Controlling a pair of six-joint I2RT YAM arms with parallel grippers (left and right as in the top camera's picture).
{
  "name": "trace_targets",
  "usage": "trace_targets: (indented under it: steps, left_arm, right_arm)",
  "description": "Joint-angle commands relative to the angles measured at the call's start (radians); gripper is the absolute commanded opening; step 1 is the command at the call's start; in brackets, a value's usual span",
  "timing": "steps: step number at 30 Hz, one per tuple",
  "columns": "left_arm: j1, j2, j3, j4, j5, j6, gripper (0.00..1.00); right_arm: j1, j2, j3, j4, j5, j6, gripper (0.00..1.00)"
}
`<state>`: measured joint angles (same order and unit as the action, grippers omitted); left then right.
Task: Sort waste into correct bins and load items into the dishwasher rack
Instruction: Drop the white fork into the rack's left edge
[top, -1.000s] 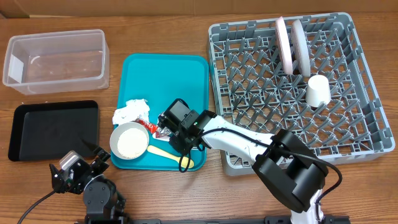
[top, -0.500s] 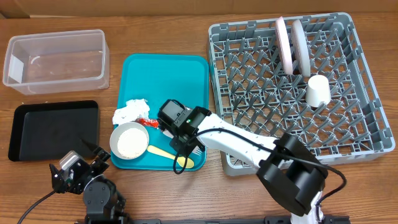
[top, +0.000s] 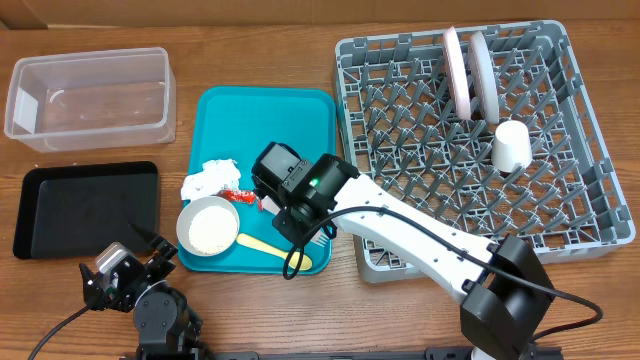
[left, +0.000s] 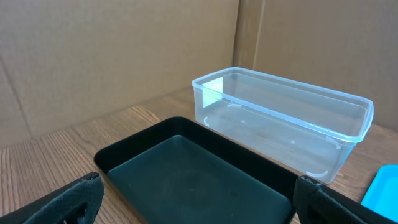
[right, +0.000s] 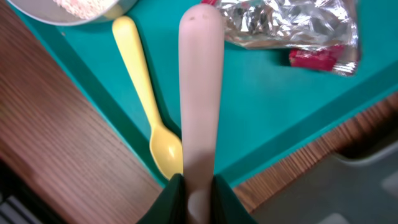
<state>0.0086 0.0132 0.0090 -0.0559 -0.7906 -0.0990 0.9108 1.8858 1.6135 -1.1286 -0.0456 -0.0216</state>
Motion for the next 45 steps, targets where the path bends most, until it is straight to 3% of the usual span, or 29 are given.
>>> trace_targets:
  steps: [1, 7, 20, 32, 33, 35, 36, 40, 45]
  left_arm:
    - [0.006, -0.007, -0.004, 0.0, -0.016, -0.013, 1.0]
    - [0.006, -0.007, -0.004, 0.0, -0.016, -0.013, 1.0]
    - [0.006, -0.007, -0.004, 0.0, -0.016, -0.013, 1.0]
    - [0.006, -0.007, -0.004, 0.0, -0.016, -0.013, 1.0]
    - [0.006, -0.007, -0.004, 0.0, -0.016, -0.013, 1.0]
    - [0.006, -0.007, -0.004, 0.0, -0.016, -0.014, 1.0]
    - [0.006, -0.007, -0.004, 0.0, -0.016, -0.014, 1.0]
    - [0.006, -0.007, -0.004, 0.0, -0.016, -0.014, 1.0]
    - [0.006, -0.007, -0.004, 0.0, -0.016, -0.014, 1.0]
  right_arm:
    - [-0.004, -0.044, 0.102, -0.008, 0.058, 0.076, 0.12]
    - [-0.075, -0.045, 0.167, 0.009, 0.082, 0.105, 0.12]
    - [-0.449, -0.041, 0.149, 0.104, 0.002, 0.153, 0.12]
    - [-0.506, 0.057, 0.043, 0.183, -0.045, 0.175, 0.11]
    - [-0.506, 0.071, 0.033, 0.193, -0.047, 0.188, 0.14]
    - [-0.506, 0.091, 0.028, 0.199, -0.06, 0.203, 0.32]
    - [-0.506, 0.103, 0.028, 0.203, -0.089, 0.203, 0.52]
    - [-0.506, 0.083, 0.05, 0.195, -0.091, 0.201, 0.57]
    - [-0.462, -0.058, 0.1, 0.108, -0.161, 0.123, 0.5]
